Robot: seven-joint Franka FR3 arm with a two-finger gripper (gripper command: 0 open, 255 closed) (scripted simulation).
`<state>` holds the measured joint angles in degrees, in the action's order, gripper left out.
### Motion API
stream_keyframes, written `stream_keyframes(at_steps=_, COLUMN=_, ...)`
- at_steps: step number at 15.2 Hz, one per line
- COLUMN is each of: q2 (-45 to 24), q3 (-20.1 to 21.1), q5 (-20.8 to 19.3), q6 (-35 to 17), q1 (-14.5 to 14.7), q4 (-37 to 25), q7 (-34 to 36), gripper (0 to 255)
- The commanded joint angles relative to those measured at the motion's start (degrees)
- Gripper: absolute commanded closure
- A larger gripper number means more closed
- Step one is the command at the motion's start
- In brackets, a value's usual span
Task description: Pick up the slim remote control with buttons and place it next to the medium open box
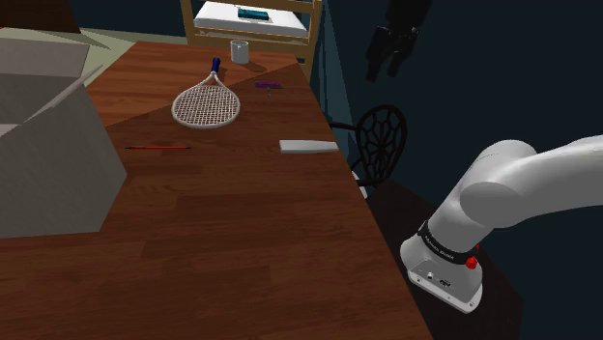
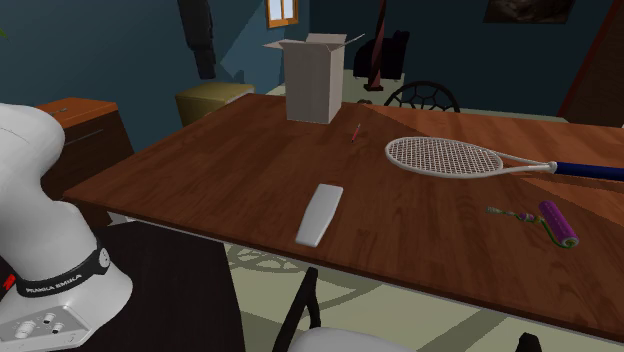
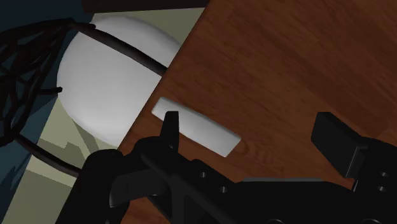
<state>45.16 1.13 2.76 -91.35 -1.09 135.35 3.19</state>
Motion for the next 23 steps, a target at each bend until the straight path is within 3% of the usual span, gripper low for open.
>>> stream_keyframes(at_steps=1, q2=0.00, q3=0.00, q5=0.00, q6=0.00, q1=0.00, q4=0.00, q7=0.00, gripper=0)
stream_keyframes(at_steps=12, q2=-14.29, q3=-8.26, q5=-5.03, q6=-21.35, q1=5.02, q4=7.65, q7=-25.60, gripper=0)
stream_keyframes(at_steps=23, q2=-37.65, q3=-13.66, q5=-3.79, q6=-41.11, q1=10.39, q4=4.51, q7=-51.27, gripper=0)
